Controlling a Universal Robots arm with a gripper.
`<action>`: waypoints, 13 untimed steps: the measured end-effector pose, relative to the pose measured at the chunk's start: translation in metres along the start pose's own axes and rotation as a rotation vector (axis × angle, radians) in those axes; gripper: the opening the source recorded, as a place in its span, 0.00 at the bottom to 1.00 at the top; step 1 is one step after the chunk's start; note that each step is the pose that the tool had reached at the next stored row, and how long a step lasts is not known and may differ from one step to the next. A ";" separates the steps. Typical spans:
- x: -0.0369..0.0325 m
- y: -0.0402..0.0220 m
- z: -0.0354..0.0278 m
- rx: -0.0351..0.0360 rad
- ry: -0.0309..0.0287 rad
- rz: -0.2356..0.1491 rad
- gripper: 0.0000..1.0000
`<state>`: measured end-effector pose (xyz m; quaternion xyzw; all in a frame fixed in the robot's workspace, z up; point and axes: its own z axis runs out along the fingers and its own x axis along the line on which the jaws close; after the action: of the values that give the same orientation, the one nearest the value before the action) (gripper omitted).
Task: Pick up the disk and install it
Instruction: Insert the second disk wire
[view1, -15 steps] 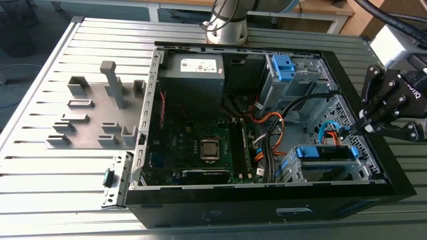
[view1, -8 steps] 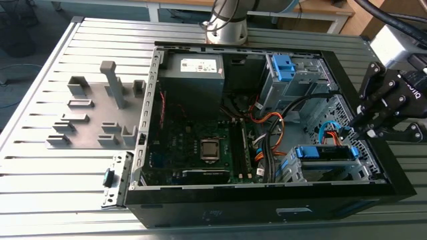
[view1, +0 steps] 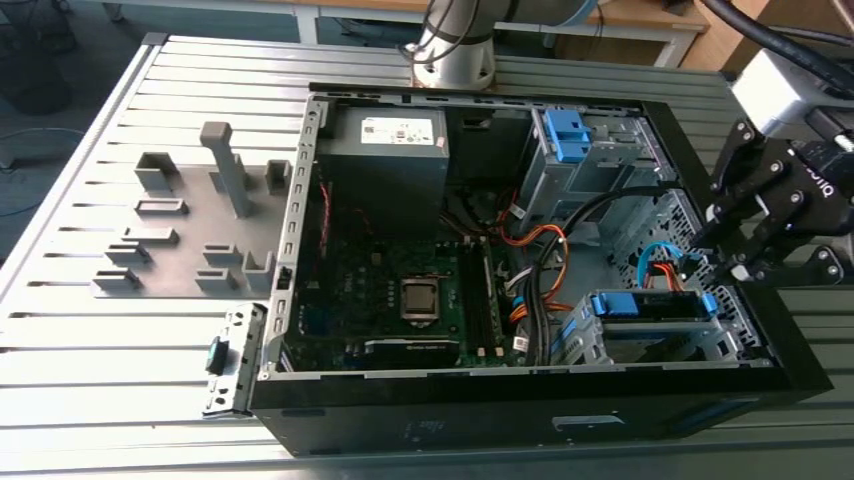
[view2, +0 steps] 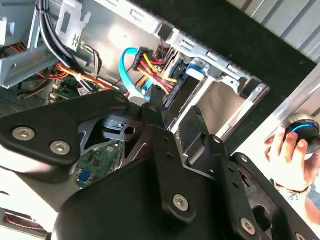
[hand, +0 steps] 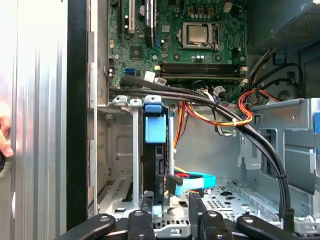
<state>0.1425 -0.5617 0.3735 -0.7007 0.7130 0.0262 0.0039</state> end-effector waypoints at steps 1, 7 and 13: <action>-0.0004 0.0022 0.0002 0.0000 -0.0001 0.000 0.41; -0.0007 0.0081 0.0056 0.0000 -0.0004 0.000 0.41; -0.0006 0.0084 0.0075 0.0000 -0.0002 0.000 0.41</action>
<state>0.1339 -0.5606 0.3662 -0.7007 0.7130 0.0263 0.0040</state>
